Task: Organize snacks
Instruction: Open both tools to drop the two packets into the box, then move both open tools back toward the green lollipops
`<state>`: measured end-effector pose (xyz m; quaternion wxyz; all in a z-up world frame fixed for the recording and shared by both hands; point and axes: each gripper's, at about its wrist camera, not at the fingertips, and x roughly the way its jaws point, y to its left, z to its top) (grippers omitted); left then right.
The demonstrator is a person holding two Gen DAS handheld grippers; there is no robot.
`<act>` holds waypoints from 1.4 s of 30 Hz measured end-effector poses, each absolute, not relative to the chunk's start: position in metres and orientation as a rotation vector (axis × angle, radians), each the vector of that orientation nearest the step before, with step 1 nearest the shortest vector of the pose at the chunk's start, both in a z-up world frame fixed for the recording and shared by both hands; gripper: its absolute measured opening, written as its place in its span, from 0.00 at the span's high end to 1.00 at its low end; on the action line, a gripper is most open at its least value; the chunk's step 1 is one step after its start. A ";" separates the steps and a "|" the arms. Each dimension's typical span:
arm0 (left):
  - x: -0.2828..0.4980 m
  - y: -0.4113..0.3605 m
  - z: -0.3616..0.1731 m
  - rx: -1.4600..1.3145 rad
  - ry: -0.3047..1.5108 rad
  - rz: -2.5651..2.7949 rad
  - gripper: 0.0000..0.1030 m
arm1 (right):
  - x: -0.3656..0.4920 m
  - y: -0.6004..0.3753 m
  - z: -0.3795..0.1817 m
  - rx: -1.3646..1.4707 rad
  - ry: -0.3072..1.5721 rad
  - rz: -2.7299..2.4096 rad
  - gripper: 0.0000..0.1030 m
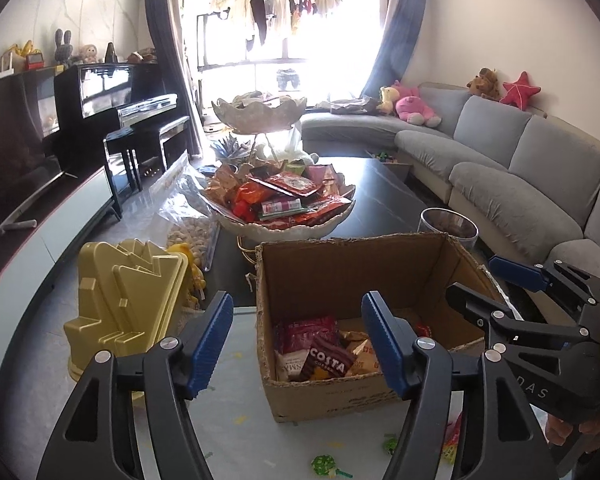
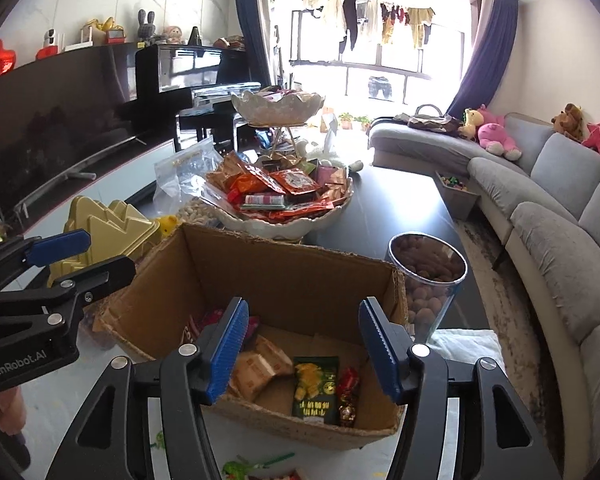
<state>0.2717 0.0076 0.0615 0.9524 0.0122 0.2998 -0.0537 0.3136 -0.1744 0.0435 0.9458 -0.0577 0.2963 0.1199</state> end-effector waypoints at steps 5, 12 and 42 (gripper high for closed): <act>0.248 0.011 0.060 0.039 0.594 -0.108 0.35 | 0.289 -0.171 0.043 -0.115 0.596 0.269 0.43; 0.218 0.012 0.057 0.044 0.596 -0.120 0.34 | 0.254 -0.164 0.043 -0.125 0.582 0.309 0.43; 0.171 0.015 -0.042 0.080 0.785 -0.172 0.34 | 0.206 -0.154 -0.035 -0.169 0.742 0.351 0.43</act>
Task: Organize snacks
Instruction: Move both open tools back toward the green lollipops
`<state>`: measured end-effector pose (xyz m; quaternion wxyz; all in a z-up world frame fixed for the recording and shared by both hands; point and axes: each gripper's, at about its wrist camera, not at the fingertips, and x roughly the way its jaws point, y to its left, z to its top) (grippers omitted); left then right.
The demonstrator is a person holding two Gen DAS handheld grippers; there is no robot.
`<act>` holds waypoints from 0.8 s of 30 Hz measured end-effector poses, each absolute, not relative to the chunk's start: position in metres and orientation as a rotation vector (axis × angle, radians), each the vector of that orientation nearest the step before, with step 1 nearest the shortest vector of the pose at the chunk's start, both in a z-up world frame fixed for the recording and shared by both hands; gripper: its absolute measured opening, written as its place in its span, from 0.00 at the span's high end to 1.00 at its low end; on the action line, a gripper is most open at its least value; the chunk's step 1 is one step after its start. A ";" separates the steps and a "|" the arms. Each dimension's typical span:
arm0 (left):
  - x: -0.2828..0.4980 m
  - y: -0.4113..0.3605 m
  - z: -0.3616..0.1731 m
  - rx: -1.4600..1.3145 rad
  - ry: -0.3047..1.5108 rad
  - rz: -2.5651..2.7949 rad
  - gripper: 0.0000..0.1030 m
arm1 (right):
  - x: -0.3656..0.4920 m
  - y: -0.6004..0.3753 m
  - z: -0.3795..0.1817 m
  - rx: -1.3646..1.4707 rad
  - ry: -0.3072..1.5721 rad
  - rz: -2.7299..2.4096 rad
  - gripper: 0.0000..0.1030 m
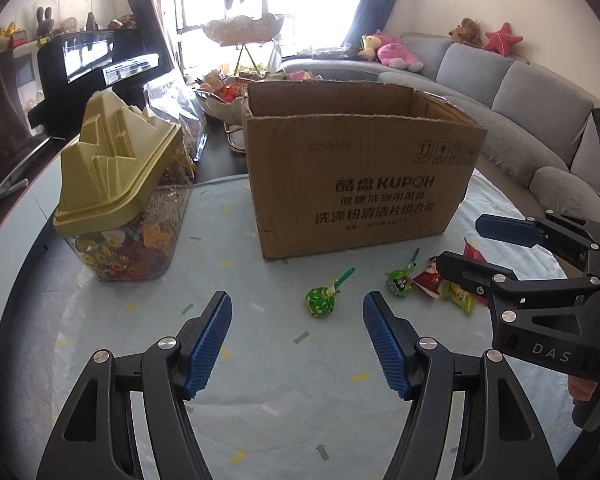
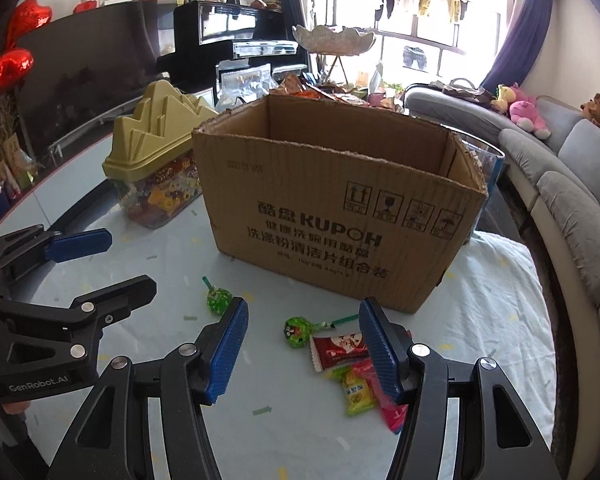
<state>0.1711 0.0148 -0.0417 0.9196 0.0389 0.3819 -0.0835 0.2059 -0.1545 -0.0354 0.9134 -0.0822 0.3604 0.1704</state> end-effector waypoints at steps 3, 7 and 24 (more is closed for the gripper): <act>0.175 0.015 -0.052 0.075 0.808 -0.183 0.34 | 0.208 -0.153 -0.045 -0.177 0.763 0.351 0.43; 0.185 0.017 -0.066 0.062 0.836 -0.189 0.35 | 0.214 -0.151 -0.057 -0.177 0.800 0.355 0.43; 0.224 0.009 -0.098 0.060 0.892 -0.206 0.37 | 0.242 -0.151 -0.090 -0.134 0.895 0.347 0.48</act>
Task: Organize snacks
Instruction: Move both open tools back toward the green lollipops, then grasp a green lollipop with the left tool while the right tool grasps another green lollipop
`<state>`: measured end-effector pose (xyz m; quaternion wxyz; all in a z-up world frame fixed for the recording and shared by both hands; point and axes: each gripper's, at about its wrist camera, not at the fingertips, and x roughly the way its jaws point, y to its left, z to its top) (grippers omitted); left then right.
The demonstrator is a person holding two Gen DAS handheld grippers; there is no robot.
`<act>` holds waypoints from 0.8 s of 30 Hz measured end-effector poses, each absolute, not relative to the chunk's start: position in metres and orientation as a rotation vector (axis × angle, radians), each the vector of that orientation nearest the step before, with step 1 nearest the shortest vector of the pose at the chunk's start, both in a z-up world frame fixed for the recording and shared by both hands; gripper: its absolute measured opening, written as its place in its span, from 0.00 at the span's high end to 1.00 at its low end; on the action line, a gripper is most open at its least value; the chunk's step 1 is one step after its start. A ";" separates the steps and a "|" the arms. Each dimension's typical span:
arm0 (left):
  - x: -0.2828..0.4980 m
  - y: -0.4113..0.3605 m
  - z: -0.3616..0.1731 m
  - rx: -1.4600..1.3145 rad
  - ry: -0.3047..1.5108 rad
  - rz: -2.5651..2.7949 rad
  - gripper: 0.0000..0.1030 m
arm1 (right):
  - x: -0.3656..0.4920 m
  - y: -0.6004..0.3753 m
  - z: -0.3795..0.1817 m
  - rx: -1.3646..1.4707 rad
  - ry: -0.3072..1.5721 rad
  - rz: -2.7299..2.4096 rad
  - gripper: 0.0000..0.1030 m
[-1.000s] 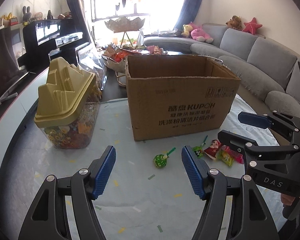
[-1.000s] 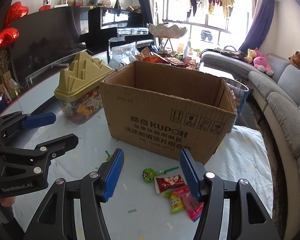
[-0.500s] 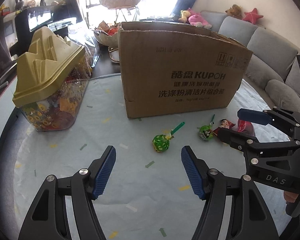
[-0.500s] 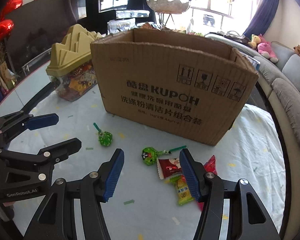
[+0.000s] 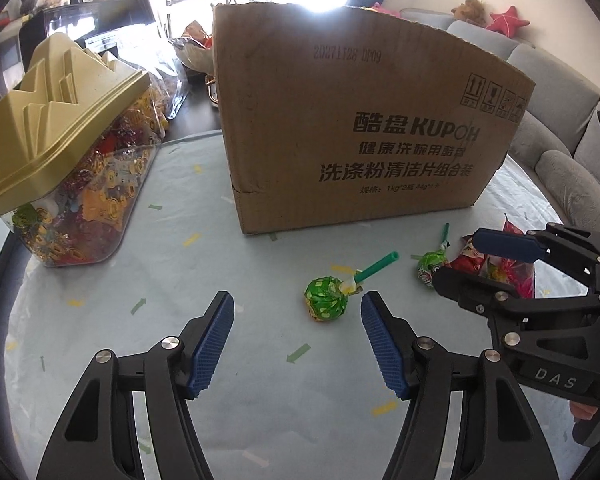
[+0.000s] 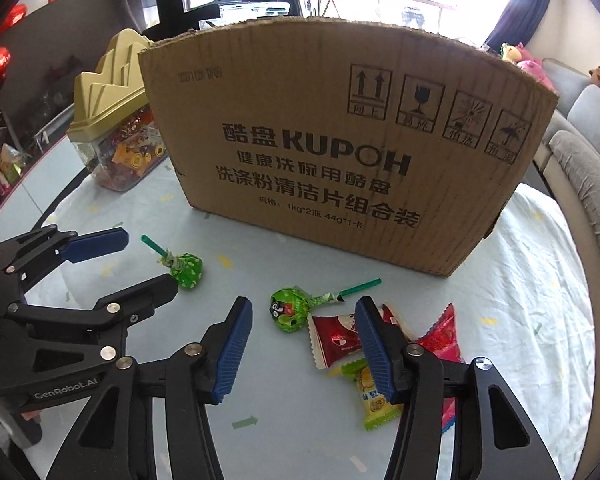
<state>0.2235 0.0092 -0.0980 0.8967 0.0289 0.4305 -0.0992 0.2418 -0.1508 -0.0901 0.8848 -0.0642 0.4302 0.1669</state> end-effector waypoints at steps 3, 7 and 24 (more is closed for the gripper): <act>0.229 0.008 -0.102 0.065 0.897 -0.207 0.38 | 0.247 -0.149 -0.095 -0.125 0.909 0.352 0.52; 0.237 0.005 -0.108 0.064 0.908 -0.210 0.42 | 0.251 -0.148 -0.098 -0.118 0.909 0.352 0.53; 0.250 0.013 -0.120 -0.023 0.931 -0.228 0.74 | 0.262 -0.141 -0.114 -0.112 0.946 0.364 0.74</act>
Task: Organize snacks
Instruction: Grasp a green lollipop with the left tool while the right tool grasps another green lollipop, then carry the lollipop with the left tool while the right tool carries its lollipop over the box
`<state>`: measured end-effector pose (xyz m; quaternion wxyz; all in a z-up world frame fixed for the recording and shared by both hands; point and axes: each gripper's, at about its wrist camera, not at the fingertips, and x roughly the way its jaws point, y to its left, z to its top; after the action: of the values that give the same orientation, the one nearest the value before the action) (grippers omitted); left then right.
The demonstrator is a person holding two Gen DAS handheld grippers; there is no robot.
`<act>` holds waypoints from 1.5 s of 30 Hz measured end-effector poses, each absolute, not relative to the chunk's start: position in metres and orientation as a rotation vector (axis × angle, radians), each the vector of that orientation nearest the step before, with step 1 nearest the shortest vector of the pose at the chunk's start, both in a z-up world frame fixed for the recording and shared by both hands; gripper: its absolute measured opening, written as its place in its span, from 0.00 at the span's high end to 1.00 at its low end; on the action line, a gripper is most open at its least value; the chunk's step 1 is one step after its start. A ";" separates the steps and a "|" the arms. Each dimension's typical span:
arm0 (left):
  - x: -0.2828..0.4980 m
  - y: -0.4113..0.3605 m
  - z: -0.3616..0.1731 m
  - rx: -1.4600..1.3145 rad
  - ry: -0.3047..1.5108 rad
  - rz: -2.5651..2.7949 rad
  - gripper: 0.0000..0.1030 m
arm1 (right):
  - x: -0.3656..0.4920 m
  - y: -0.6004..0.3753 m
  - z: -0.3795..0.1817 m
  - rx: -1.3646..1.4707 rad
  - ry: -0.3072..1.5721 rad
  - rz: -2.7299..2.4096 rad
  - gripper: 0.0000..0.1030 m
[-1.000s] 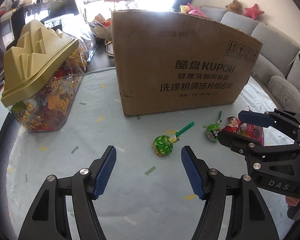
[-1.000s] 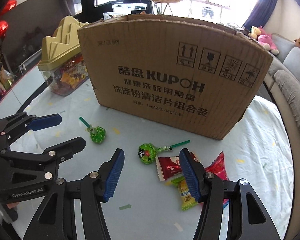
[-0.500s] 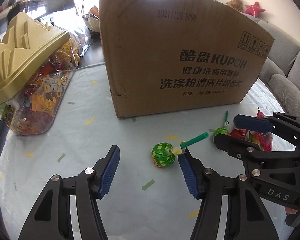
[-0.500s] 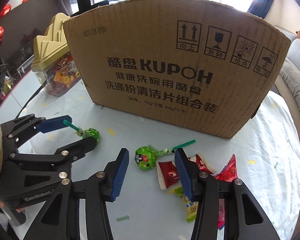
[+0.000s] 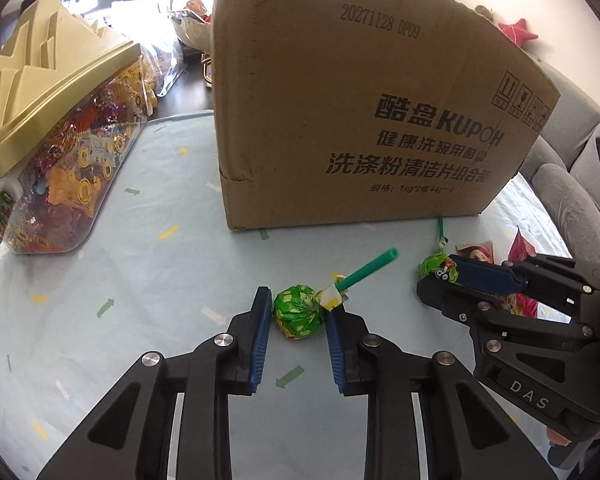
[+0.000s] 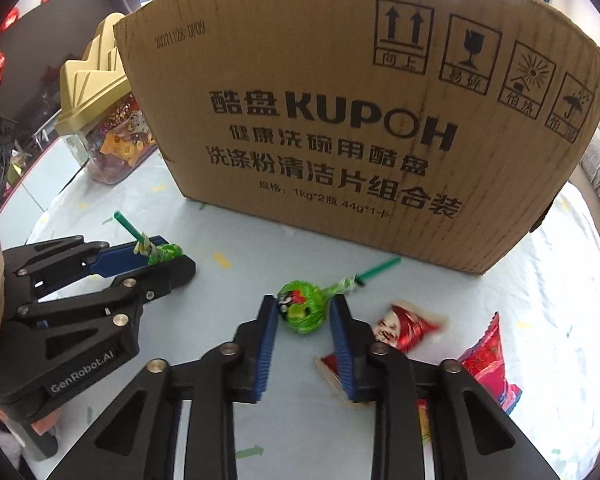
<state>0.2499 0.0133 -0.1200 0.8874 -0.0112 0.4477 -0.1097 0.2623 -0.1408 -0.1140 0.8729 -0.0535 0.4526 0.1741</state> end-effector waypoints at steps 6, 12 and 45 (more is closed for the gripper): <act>0.240 0.014 -0.114 -0.037 0.921 -0.214 0.74 | 0.257 -0.144 -0.114 -0.094 0.936 0.367 0.75; 0.226 0.011 -0.102 -0.018 0.888 -0.207 0.74 | 0.248 -0.149 -0.110 -0.082 0.920 0.365 0.75; 0.157 0.000 0.029 -0.045 0.607 -0.238 0.74 | 0.178 -0.175 0.013 -0.063 0.602 0.388 0.75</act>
<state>0.1573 0.0003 0.0285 0.9471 -0.0222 0.2979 -0.1171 0.1777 -0.1745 0.0132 0.9361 -0.0308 0.2946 0.1899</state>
